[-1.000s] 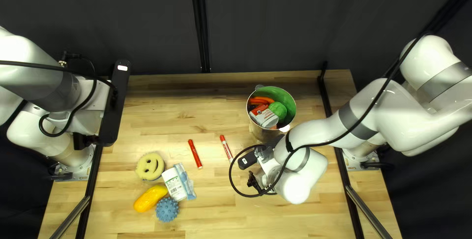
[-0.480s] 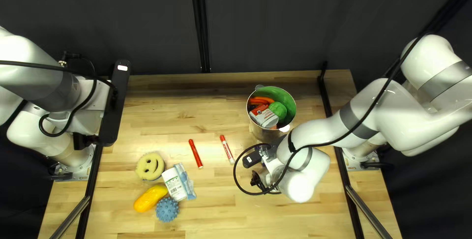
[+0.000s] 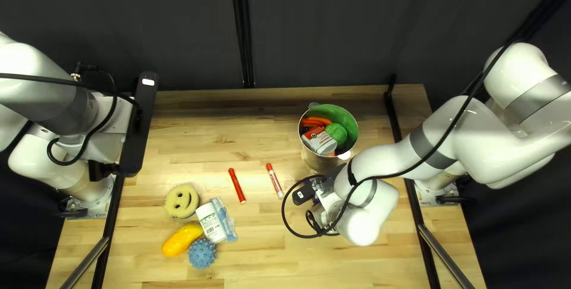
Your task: Pick up trash and place into trash bin
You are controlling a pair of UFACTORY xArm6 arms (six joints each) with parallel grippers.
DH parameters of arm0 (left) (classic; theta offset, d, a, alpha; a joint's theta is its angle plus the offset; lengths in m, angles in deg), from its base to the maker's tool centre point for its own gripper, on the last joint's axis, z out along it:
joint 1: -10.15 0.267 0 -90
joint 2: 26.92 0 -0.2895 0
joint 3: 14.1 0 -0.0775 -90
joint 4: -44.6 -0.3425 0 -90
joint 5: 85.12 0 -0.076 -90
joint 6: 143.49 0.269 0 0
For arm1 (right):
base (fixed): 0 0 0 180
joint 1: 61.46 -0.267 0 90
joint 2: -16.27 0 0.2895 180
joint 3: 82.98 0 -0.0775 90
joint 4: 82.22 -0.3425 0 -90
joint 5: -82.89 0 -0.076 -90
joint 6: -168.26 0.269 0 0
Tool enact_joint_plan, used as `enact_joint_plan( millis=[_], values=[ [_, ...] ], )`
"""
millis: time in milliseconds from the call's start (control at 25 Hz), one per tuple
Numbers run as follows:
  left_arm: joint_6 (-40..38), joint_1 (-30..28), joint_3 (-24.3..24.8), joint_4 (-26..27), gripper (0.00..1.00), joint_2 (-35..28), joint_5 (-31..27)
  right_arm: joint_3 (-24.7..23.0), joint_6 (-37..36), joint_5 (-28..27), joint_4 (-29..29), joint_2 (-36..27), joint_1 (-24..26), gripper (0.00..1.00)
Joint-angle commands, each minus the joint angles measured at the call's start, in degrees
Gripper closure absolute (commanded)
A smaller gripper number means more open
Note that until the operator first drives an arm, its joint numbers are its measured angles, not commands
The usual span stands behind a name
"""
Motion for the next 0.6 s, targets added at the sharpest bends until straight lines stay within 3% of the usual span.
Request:
enact_joint_plan(
  millis=[40, 360, 600],
  values=[
    [0.0, 0.0, 0.0, 0.0, 0.00, 0.0, 0.0, 3.7, -6.9, -12.3, -4.9, -7.5, -4.2, 0.92],
    [0.0, 0.0, 0.0, 0.0, 0.00, 0.0, 0.0, 10.7, -18.3, -35.9, -7.1, -18.6, -11.3, 0.90],
    [0.0, 0.0, 0.0, 0.0, 0.00, 0.0, 0.0, 5.6, -26.9, -36.8, -7.2, -26.9, -7.8, 0.87]
  ],
)
